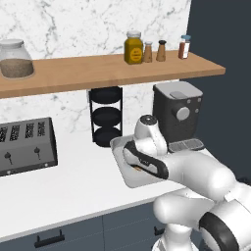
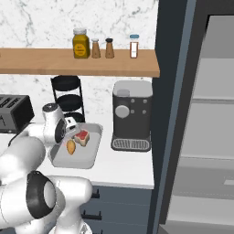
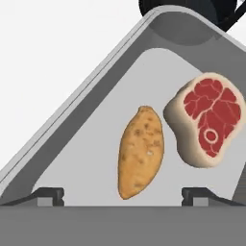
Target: Place one potato and one steak in each tupperware on the nearby counter, to pack two identical lunches.
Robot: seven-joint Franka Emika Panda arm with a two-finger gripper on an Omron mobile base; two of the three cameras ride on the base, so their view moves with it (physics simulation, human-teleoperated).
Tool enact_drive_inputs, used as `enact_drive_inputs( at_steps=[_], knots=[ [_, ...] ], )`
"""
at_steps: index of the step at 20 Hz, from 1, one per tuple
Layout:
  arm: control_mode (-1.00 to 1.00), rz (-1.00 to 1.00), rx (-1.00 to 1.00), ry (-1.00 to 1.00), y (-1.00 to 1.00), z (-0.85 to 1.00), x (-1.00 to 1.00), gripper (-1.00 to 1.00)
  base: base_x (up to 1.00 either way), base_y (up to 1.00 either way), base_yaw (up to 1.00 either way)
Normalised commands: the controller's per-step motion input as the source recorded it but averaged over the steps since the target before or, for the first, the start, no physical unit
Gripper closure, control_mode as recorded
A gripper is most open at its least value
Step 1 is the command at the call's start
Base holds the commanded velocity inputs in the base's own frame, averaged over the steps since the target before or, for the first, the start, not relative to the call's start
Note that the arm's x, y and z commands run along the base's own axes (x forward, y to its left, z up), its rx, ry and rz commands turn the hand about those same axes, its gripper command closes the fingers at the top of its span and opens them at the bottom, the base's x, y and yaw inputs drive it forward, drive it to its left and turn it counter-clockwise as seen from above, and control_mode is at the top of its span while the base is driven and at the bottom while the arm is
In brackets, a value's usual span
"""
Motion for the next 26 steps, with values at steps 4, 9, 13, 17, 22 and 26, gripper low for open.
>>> enact_drive_inputs(
  at_steps=[4, 9, 13, 17, 22, 26],
  knots=[
    [-1.00, 0.00, 0.00, -0.28, 0.00, 1.00, -0.83, -1.00, 0.00, 0.00, 0.00],
    [-1.00, 0.00, 0.00, -0.12, 0.00, 1.00, -0.76, -1.00, 0.00, 0.00, 0.00],
    [-1.00, 0.00, 0.02, -0.10, -0.13, 1.00, -0.76, -1.00, 0.00, 0.00, 0.00],
    [-1.00, 0.00, 0.04, -0.08, -0.16, 1.00, -0.70, -1.00, 0.00, 0.00, 0.00],
    [-1.00, 0.00, 0.05, -0.09, -0.22, 0.98, -0.66, -1.00, 0.00, 0.00, 0.00],
    [-1.00, -0.03, 0.12, -0.16, -0.70, 0.68, -0.82, -1.00, 0.00, 0.00, 0.00]
  ],
)
